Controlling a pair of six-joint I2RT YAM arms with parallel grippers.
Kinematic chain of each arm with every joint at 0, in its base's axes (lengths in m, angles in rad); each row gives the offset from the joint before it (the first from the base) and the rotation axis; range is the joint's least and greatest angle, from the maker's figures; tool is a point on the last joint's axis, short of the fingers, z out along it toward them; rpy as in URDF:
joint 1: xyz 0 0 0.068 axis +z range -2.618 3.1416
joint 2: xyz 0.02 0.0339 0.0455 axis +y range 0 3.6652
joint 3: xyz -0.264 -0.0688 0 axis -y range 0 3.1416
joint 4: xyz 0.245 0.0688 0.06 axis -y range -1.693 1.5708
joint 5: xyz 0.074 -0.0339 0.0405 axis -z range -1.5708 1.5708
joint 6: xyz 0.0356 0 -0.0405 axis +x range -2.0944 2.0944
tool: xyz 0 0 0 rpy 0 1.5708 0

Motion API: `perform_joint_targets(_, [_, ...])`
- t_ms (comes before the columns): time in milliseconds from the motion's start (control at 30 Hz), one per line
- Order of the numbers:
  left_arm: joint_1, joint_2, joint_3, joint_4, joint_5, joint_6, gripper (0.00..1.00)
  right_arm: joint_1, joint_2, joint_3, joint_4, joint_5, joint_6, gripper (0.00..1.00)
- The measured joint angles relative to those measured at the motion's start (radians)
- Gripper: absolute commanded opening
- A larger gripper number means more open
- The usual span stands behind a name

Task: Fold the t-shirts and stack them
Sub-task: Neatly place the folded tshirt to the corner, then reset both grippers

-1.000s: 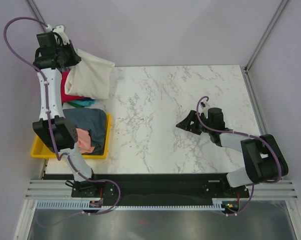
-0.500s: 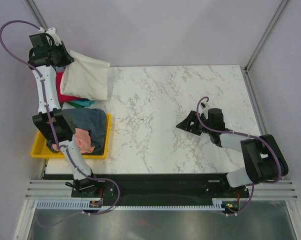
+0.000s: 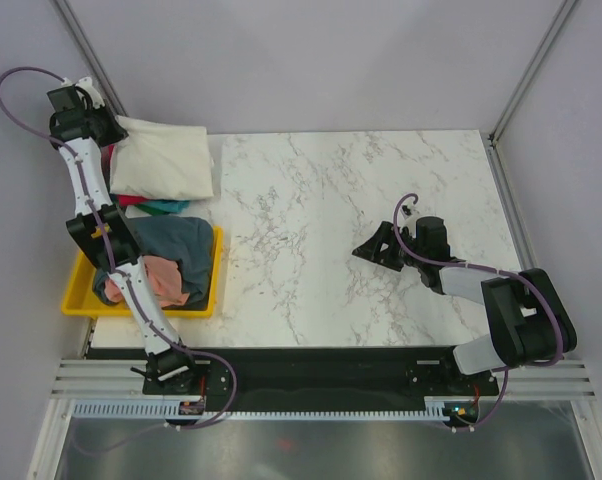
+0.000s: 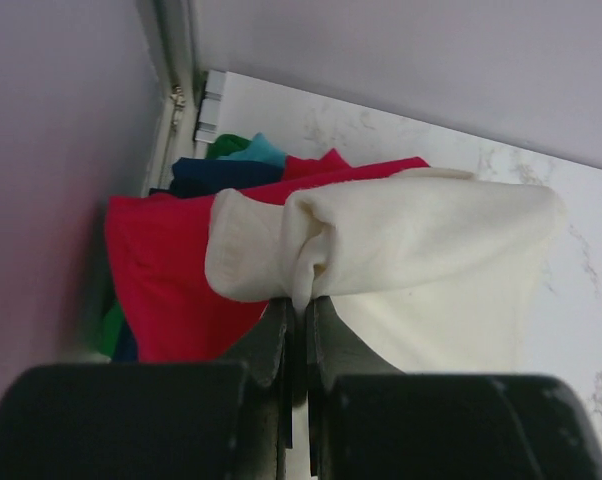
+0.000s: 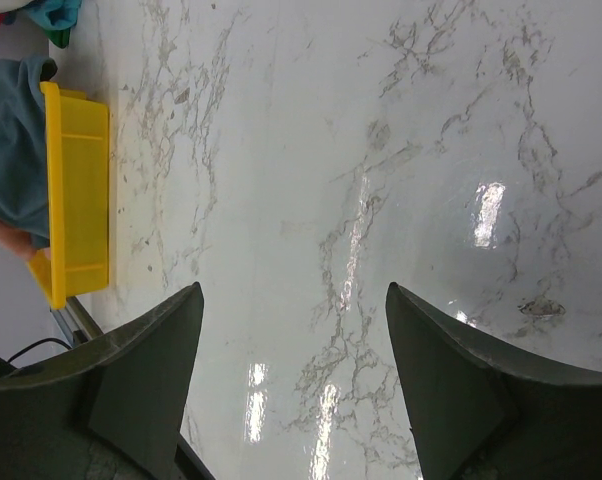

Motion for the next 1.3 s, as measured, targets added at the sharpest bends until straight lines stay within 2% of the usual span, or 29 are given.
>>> perform_joint_targets(100, [0.035,0.037,0.010,0.039,-0.005,0.000,0.04,0.000,0.000,0.000,0.000,0.000,0.001,0.81])
perform_joint_targets(167, [0.053,0.058,0.011,0.071,-0.013,0.000,0.11,0.000,0.000,0.000,0.000,0.000,0.000,0.81])
perform_joint_targets(267, [0.059,0.076,0.005,0.130,-0.050,0.000,0.09,0.000,0.001,0.000,0.000,-0.001,0.000,0.81])
perform_joint_targets(300, [0.059,0.079,-0.002,0.153,-0.068,0.000,0.13,0.000,0.002,0.000,0.000,-0.001,0.000,0.81])
perform_joint_targets(333, [0.058,0.079,-0.015,0.185,-0.085,0.000,0.33,0.000,0.003,0.000,0.000,-0.001,0.000,0.81])
perform_joint_targets(400, [0.051,0.080,-0.033,0.233,-0.129,0.002,0.50,0.000,0.005,0.000,0.000,-0.001,0.000,0.81])
perform_joint_targets(433, [0.048,0.081,-0.040,0.259,-0.153,0.002,0.64,0.000,0.005,0.000,0.000,-0.001,0.000,0.81])
perform_joint_targets(500, [0.044,0.082,-0.051,0.293,-0.209,0.002,0.69,0.000,0.008,0.000,0.001,-0.002,0.000,0.81])
perform_joint_targets(700, [0.008,0.051,-0.105,0.326,-0.361,-0.023,0.72,0.000,0.011,0.000,0.008,-0.002,0.000,0.81])
perform_joint_targets(967, [-0.077,-0.191,-0.247,0.340,-0.580,-0.035,0.72,0.000,0.011,0.000,0.022,-0.002,0.001,0.81])
perform_joint_targets(1033, [-0.122,-0.261,-0.294,0.364,-0.592,-0.036,0.70,0.000,0.011,-0.002,0.025,-0.002,0.001,0.81])
perform_joint_targets(1167, [-0.200,-0.411,-0.460,0.388,-0.528,-0.080,0.70,0.000,0.010,-0.008,0.039,-0.002,0.001,0.81])
perform_joint_targets(1300, [-0.251,-0.497,-0.618,0.381,-0.489,-0.159,0.71,0.000,0.008,-0.011,0.046,-0.001,0.002,0.81])
